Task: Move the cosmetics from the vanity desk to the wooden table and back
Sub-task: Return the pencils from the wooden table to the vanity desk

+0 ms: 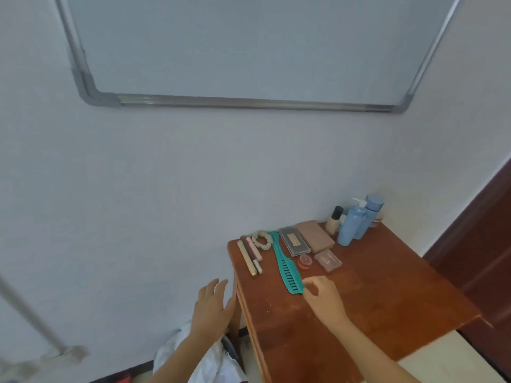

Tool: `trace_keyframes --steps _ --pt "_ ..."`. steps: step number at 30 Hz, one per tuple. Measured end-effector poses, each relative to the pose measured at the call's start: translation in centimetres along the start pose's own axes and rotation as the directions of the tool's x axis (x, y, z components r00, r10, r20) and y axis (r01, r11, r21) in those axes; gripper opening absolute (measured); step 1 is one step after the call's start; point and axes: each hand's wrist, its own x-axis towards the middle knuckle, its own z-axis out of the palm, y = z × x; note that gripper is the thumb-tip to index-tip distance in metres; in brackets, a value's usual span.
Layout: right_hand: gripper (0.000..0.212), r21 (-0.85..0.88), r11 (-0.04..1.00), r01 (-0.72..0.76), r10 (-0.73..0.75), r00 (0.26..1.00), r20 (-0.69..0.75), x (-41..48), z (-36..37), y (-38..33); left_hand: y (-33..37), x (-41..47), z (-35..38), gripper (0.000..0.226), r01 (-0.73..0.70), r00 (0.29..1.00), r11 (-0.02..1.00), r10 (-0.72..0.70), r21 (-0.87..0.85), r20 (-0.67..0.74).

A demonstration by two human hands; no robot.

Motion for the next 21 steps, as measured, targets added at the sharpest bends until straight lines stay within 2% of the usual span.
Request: trace_keyframes --steps 4,10,15,21 --pt "0.025 0.019 0.991 0.131 -0.132 0.984 0.117 3.7 0.2 2.7 3.5 3.2 2.7 0.053 0.099 0.992 0.995 -0.097 0.023 -0.076" --pt "0.023 0.037 0.954 0.299 -0.299 0.921 0.251 8.5 0.4 6.0 8.1 6.3 5.6 0.042 0.251 0.950 0.968 -0.250 -0.018 -0.185" --pt "0.023 0.083 0.925 0.370 -0.377 0.874 0.306 10.9 1.2 5.2 8.2 5.7 7.3 0.047 0.384 0.907 0.923 -0.383 -0.025 -0.177" --pt "0.028 0.106 0.853 0.511 -0.513 0.782 0.354 13.2 2.9 2.3 8.2 7.1 7.4 0.048 0.388 0.897 0.920 -0.390 -0.051 -0.207"
